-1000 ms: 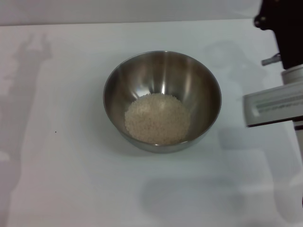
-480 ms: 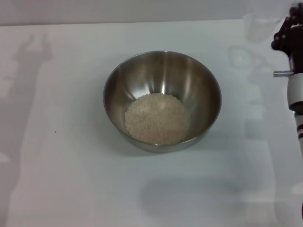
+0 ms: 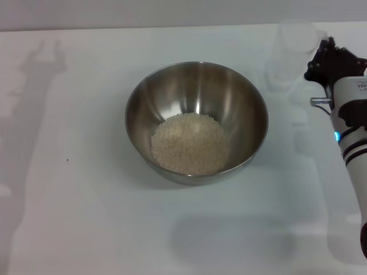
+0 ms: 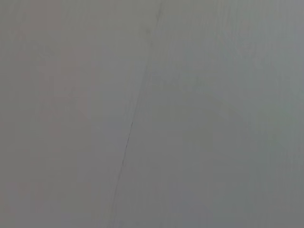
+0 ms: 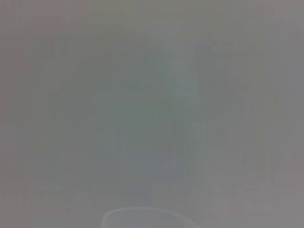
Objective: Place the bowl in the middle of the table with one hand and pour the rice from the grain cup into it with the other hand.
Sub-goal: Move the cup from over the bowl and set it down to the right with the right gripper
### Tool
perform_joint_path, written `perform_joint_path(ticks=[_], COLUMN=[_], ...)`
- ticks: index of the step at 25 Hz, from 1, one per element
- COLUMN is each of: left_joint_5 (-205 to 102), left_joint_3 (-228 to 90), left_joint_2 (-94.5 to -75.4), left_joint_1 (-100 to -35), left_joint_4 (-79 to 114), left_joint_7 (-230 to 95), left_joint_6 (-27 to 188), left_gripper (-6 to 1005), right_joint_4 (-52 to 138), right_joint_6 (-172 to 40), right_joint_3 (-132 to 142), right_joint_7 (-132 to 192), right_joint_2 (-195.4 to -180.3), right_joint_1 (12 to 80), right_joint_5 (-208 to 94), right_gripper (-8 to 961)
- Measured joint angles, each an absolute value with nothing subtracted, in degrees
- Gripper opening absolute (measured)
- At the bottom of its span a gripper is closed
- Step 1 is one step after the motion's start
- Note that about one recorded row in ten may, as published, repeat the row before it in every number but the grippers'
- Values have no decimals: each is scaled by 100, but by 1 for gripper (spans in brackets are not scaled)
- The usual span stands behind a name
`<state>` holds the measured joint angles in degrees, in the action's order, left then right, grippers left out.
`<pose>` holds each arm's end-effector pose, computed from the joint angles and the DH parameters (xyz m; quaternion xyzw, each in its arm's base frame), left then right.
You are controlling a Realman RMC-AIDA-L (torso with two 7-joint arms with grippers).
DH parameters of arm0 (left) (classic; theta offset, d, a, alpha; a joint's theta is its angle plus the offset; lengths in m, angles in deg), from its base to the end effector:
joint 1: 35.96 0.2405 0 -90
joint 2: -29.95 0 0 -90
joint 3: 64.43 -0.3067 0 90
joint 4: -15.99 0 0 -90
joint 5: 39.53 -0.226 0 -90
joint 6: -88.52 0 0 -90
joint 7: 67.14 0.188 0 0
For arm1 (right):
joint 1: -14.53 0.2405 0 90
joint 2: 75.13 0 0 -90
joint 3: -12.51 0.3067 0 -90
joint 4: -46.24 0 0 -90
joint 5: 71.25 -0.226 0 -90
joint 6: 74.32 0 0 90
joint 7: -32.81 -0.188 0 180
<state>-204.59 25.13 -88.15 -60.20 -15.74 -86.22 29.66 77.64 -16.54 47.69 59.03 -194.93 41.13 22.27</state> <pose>-0.2947 0.4645 0.0396 -0.6043 -0.2049 -0.4618 0.6161 0.3219 0.4212 -0.0949 -0.6620 0.2668 0.2362 0.6593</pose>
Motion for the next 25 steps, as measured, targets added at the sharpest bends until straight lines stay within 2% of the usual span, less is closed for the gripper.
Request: perform_joint_path(ticks=[25], left_joint_5=[-20458], left_joint_3=[2513], left_joint_2=[-8819], left_joint_1=[-6012], left_joint_4=[-1591], left_joint_7=[-8648], left_joint_6=[2790], left_gripper=[327], right_joint_4=[7187], right_joint_6=[-2787], right_joint_3=[4796], right_joint_7=[5593], right_joint_2=[-19465], right_joint_1=[4489], right_joint_5=[2211], right_gripper=[10])
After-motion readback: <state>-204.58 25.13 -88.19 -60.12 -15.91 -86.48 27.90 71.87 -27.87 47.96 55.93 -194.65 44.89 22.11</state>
